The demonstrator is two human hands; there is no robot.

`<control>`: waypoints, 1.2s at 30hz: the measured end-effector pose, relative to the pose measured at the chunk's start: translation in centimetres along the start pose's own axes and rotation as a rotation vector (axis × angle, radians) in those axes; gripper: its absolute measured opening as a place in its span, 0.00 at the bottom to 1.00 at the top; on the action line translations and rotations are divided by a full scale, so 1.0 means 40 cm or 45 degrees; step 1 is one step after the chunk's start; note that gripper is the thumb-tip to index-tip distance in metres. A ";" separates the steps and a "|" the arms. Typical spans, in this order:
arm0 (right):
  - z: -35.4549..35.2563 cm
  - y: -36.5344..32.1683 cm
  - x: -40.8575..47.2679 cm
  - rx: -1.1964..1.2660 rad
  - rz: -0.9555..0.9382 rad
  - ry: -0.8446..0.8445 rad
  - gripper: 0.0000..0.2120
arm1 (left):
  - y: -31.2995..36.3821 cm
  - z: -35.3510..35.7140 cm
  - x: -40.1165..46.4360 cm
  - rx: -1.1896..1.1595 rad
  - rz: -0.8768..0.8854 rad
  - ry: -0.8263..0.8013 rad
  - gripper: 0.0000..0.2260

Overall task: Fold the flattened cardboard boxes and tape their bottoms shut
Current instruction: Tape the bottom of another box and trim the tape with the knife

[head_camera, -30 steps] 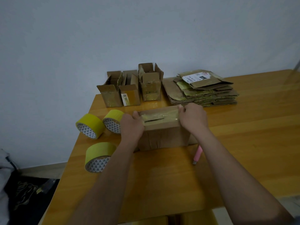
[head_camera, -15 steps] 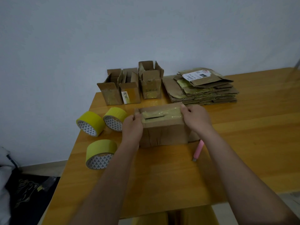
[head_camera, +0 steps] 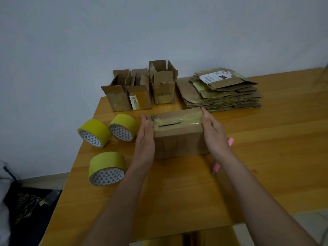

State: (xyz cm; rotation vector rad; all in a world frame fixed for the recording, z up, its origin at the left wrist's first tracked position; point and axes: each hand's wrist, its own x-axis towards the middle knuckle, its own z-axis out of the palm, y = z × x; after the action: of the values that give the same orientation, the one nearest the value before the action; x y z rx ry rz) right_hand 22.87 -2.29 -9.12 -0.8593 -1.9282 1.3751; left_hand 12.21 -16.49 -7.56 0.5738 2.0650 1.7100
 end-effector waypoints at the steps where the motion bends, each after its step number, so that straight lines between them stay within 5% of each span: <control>1: -0.001 -0.001 -0.002 0.012 0.015 -0.014 0.22 | 0.004 0.000 0.001 0.005 -0.024 -0.001 0.22; 7: -0.002 -0.022 -0.018 -0.011 0.120 -0.033 0.24 | -0.002 -0.021 0.004 -0.021 -0.278 0.001 0.26; 12: -0.028 -0.064 -0.033 -0.096 0.317 -0.104 0.25 | 0.029 -0.045 0.002 -0.125 -0.352 -0.063 0.18; 18: -0.078 -0.105 -0.048 0.233 0.162 -0.045 0.15 | 0.042 -0.084 -0.014 -0.401 -0.121 -0.093 0.23; 23: -0.100 -0.121 -0.041 0.574 0.068 0.047 0.19 | 0.076 -0.099 -0.030 -0.701 0.066 -0.059 0.21; 27: -0.092 -0.103 -0.054 0.337 0.003 0.041 0.30 | 0.066 -0.097 -0.027 -0.195 0.185 0.031 0.22; 30: -0.080 -0.070 -0.067 -0.010 0.049 -0.011 0.38 | 0.041 -0.083 -0.045 0.008 0.066 -0.036 0.20; 36: -0.083 -0.056 -0.073 -0.056 0.053 0.112 0.18 | 0.013 -0.079 -0.043 -0.140 -0.060 0.071 0.08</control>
State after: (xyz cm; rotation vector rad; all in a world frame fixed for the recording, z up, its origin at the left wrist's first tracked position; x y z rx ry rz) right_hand 26.88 -3.29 -6.40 -0.9702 -1.8892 1.3012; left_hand 11.95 -19.92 -6.42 0.4453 1.9905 1.8177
